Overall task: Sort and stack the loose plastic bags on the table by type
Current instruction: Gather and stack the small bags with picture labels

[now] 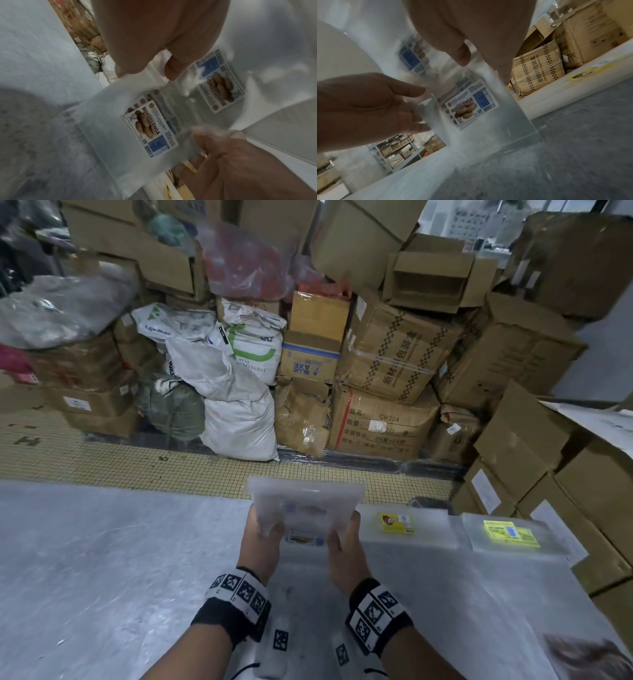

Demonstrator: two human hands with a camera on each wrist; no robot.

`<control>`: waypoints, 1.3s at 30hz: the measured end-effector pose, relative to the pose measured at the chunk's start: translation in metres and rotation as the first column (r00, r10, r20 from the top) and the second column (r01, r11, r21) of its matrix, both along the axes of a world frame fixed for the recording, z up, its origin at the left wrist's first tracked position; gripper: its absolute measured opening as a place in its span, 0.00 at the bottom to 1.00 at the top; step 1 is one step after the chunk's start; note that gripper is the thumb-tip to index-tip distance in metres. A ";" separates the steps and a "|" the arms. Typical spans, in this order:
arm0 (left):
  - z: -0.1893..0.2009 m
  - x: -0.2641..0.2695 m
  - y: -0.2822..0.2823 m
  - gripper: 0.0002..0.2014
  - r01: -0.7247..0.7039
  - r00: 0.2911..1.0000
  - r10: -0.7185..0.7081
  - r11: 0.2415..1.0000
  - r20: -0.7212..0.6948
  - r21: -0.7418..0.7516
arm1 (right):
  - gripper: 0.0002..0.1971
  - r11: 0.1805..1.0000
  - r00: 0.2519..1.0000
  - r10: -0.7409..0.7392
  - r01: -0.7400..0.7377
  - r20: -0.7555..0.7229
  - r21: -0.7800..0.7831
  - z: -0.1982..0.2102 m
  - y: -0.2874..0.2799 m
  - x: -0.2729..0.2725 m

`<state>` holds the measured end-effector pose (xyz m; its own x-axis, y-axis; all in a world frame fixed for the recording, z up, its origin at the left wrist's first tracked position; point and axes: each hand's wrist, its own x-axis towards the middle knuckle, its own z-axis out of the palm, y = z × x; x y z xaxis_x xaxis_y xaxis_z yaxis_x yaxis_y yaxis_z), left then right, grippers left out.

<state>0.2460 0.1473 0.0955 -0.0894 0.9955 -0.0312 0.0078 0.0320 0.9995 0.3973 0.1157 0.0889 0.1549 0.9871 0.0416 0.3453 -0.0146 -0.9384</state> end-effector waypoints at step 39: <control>-0.080 -0.042 -0.112 0.26 0.049 0.936 0.195 0.754 0.294 -0.655 | 0.12 0.591 0.937 -0.055 -0.247 -0.344 -0.768 -0.057 -0.093 0.033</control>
